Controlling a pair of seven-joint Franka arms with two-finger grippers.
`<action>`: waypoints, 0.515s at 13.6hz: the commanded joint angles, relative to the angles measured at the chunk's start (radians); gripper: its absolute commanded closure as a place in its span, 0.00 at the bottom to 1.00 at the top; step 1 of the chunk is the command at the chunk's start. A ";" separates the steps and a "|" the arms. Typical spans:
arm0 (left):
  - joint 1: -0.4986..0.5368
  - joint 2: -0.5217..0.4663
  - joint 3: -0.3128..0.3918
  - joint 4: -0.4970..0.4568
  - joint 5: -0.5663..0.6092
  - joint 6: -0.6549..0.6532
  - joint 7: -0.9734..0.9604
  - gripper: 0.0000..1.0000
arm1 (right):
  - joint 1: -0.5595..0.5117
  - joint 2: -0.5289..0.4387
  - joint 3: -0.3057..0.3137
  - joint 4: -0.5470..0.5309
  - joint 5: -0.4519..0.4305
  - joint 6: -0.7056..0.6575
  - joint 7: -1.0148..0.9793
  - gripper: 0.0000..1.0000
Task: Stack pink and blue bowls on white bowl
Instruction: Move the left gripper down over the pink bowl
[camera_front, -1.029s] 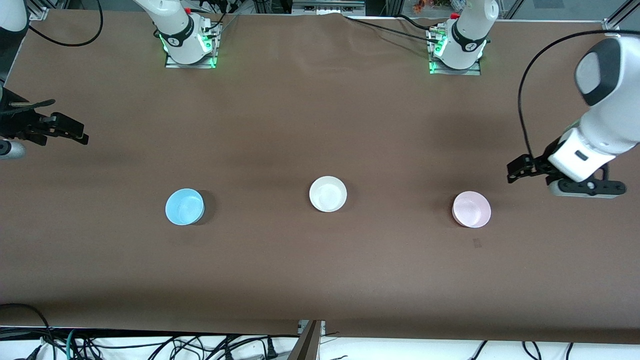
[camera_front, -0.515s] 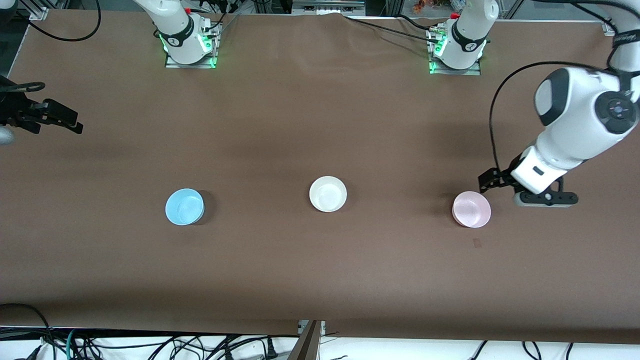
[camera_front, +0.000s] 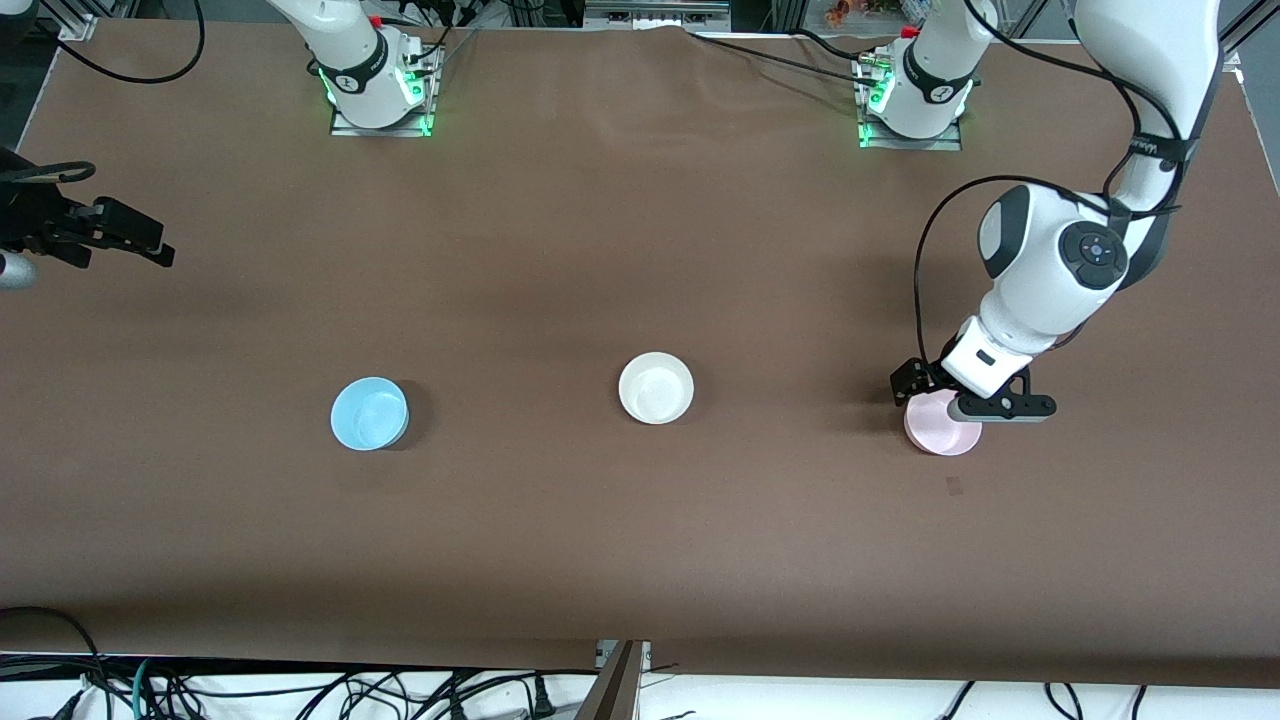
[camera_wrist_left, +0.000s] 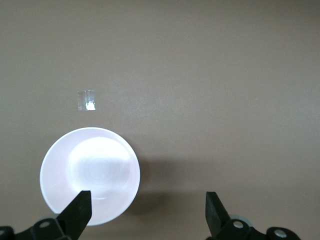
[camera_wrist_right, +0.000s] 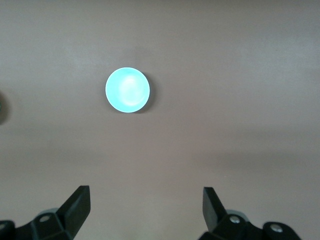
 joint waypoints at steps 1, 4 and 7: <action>-0.003 0.025 0.002 -0.010 0.011 0.054 -0.010 0.00 | 0.002 -0.005 0.001 0.001 0.012 -0.007 0.012 0.01; -0.003 0.074 0.002 -0.014 0.072 0.115 -0.026 0.00 | 0.002 -0.005 0.001 0.001 0.014 -0.007 0.012 0.01; -0.003 0.111 0.003 -0.037 0.077 0.192 -0.038 0.00 | 0.002 -0.005 0.001 0.001 0.014 -0.007 0.012 0.01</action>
